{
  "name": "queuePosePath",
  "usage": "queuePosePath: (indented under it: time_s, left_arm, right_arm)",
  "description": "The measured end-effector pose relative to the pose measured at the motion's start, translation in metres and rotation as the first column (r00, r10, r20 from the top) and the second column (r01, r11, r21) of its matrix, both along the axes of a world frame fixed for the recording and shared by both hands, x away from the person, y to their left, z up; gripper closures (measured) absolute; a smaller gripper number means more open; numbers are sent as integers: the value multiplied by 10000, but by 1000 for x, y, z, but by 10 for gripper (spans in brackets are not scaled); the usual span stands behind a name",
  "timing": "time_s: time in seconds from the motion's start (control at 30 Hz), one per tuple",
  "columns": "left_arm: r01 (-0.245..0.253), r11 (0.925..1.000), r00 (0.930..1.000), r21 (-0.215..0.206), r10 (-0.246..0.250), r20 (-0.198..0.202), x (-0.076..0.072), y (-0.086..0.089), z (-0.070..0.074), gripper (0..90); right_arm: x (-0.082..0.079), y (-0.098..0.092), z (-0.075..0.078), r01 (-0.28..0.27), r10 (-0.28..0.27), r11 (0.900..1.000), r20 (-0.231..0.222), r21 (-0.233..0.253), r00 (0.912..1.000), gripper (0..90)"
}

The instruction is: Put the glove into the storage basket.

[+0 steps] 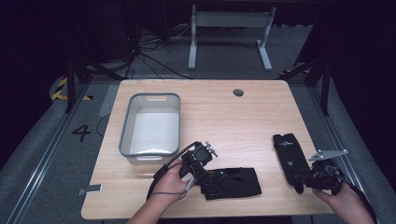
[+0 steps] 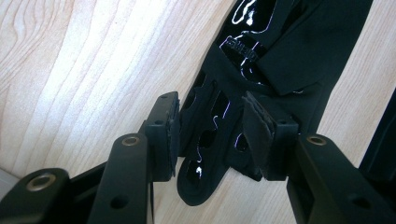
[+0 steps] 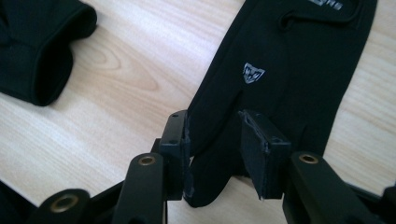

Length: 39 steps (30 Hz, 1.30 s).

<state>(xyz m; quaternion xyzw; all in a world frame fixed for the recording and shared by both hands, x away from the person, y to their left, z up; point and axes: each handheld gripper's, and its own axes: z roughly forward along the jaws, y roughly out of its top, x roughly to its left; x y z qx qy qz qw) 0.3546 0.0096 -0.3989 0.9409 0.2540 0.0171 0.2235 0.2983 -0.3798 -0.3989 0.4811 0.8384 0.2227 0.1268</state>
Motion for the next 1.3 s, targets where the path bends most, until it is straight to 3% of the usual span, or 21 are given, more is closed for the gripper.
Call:
queuePosePath:
  time_s: [0.33,0.67,0.87,1.07,1.23,1.3]
  left_arm:
    - [-112,9999,9999,-46,111,-17,1,2,0,566]
    - [-115,9999,9999,-67,115,-29,1,3,1,564]
    - [-133,9999,9999,-78,133,-40,1,4,1,564]
    - [-113,9999,9999,-72,112,-52,1,3,1,563]
    - [-124,9999,9999,-69,124,-49,1,3,1,563]
    - [-110,9999,9999,-72,110,-49,1,3,1,563]
  right_arm:
    - [-5,1,-9,-101,83,9998,-889,-188,9960,611]
    - [-5,-1,-14,40,-92,9990,-1184,-441,9929,544]
    - [-5,-1,-21,102,-208,9978,-1643,-653,9862,550]
    - [-3,-1,-24,214,-365,9968,-2006,-765,9790,631]
    - [-3,1,-22,60,-232,9963,-2012,-857,9793,782]
    - [-4,3,-20,38,-215,9951,-1789,-988,9836,830]
